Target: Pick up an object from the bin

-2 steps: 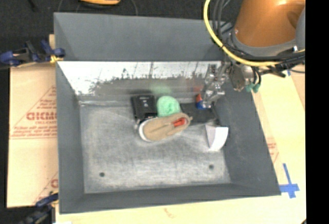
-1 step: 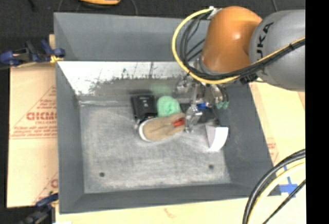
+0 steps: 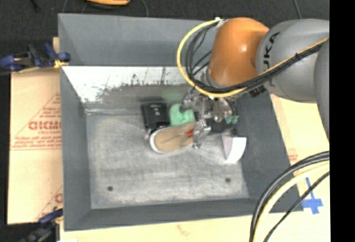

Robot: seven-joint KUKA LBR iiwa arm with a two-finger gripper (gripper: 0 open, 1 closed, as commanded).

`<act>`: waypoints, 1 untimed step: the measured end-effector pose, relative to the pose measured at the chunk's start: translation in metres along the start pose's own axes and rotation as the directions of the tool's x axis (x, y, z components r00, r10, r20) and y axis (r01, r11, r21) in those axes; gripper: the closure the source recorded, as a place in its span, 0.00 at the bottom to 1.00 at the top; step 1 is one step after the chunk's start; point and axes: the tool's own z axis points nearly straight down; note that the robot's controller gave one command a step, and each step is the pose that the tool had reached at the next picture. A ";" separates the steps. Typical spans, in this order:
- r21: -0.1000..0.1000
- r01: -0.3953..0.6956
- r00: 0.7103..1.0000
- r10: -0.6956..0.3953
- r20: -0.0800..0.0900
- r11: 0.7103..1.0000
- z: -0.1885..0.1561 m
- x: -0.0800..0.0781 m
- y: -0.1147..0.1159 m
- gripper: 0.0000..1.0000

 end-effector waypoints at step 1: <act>0.004 -0.034 0.999 0.034 0.039 0.999 0.062 0.001 -0.005 1.00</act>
Offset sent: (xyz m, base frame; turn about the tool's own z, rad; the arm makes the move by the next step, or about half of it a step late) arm 0.0000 0.0000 0.0000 0.0000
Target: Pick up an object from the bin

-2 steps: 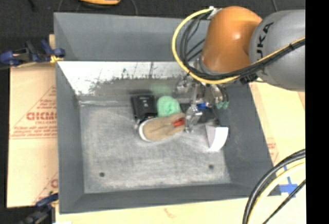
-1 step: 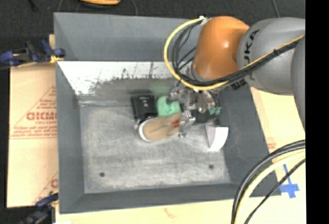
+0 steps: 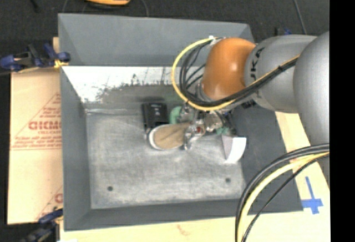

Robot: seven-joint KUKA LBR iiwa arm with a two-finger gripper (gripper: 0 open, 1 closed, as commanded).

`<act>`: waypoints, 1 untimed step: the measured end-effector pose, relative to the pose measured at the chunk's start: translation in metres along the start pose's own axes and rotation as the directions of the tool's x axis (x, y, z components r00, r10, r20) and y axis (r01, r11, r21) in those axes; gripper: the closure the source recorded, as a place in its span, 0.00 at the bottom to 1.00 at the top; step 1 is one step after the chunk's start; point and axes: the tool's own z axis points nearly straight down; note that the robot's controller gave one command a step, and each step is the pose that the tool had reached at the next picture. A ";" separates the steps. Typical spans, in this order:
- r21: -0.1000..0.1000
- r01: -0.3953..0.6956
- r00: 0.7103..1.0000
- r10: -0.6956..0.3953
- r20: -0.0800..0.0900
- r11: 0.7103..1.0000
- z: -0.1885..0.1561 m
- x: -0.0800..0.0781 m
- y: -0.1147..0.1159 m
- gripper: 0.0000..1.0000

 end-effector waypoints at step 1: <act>0.000 0.000 1.000 0.000 0.000 1.000 0.000 0.000 0.000 1.00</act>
Offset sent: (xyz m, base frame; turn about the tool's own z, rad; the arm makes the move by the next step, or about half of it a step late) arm 0.0106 -0.0172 0.1107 0.0161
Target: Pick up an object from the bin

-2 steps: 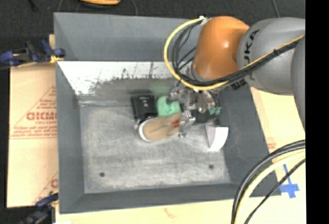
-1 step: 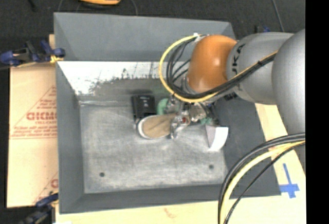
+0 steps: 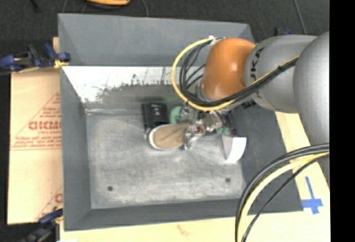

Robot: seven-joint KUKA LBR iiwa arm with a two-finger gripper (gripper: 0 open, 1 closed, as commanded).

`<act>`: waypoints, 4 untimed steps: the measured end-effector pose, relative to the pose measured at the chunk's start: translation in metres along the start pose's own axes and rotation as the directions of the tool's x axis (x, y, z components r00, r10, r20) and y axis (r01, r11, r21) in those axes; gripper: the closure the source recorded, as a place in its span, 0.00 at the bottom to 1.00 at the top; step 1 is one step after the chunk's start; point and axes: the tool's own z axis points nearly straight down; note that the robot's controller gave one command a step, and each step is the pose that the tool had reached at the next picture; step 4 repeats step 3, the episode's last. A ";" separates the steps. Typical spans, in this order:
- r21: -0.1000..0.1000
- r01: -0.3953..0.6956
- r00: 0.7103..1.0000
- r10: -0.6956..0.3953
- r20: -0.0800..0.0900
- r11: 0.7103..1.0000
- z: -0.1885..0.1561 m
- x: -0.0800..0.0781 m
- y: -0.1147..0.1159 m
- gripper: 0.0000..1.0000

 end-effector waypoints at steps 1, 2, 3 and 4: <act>-0.001 -0.019 0.999 0.019 -0.033 1.000 -0.111 -0.013 -0.021 1.00; -0.001 -0.019 0.999 0.019 -0.034 1.000 -0.111 -0.013 -0.021 1.00; -0.007 0.066 0.997 -0.066 -0.042 0.998 -0.133 -0.015 -0.023 1.00; -0.007 0.066 0.997 -0.066 -0.042 0.998 -0.133 -0.015 -0.023 1.00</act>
Offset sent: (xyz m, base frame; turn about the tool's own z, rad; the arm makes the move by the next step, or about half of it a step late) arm 0.0000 0.0000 0.0000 0.0000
